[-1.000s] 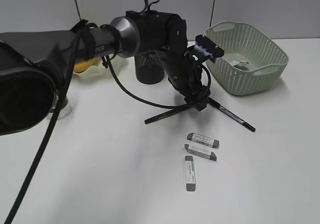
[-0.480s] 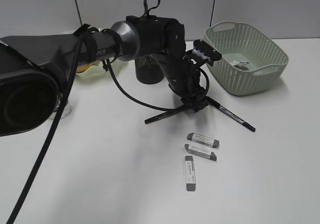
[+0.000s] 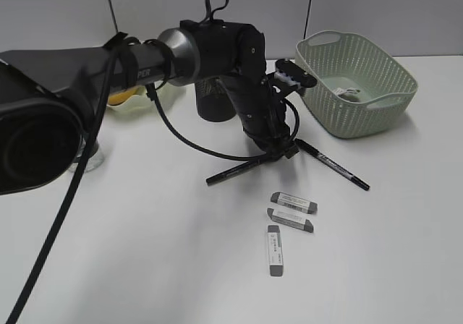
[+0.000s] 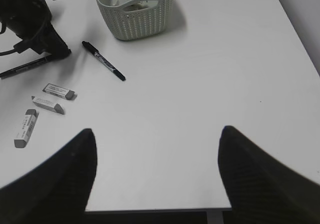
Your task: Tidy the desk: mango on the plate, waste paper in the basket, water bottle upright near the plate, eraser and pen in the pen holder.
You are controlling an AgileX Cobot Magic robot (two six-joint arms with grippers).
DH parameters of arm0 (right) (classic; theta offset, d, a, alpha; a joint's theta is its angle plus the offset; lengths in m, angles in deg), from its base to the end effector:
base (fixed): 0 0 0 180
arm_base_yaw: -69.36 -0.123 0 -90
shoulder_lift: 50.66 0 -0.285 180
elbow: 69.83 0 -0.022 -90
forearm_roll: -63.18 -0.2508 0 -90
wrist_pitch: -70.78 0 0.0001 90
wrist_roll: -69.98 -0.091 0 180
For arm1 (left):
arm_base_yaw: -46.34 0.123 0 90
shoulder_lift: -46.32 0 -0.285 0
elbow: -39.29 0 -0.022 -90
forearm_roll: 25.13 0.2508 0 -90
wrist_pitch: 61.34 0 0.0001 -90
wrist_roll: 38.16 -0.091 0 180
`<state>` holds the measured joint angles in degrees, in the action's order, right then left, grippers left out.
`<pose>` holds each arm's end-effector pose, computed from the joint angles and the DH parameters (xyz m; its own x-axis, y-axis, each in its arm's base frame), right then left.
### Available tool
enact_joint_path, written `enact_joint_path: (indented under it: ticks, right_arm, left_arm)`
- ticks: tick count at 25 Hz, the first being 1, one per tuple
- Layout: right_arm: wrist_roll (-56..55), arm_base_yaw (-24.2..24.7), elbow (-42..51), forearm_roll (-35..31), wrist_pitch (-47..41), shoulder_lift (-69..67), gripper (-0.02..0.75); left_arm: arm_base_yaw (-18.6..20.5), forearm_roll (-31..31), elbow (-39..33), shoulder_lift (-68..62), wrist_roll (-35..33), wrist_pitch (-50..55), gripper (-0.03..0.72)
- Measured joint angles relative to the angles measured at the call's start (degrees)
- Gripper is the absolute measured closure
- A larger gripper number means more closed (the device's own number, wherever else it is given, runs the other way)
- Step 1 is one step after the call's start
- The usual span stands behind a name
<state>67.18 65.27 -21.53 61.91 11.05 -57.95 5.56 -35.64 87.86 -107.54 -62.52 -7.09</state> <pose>-0.0061 0.0013 0.2801 -0.4310 0.0293 -0.9019 -0.0628 0.9961 0.0624 0.3968 -0.3601 0.1195 -0.4581 0.8025 -0.3824 0.8724 0.4884 -0.0200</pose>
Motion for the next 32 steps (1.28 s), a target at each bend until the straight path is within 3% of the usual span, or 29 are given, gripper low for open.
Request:
enact_joint_path:
  ticks: [9,17,32]
  right_arm:
    - [0.0,0.0,0.0,0.0,0.04,0.0,0.145]
    - [-0.04,0.0,0.0,0.0,0.04,0.0,0.145]
    - [-0.04,0.0,0.0,0.0,0.04,0.0,0.145]
  left_arm:
    - [0.88,-0.66,0.0,6.9,0.28,2.79,0.571]
    - [6.08,-4.49,0.0,15.06,0.38,1.14,0.572]
    - [12.25,-12.26,-1.18,20.7,0.32,-30.34,0.572]
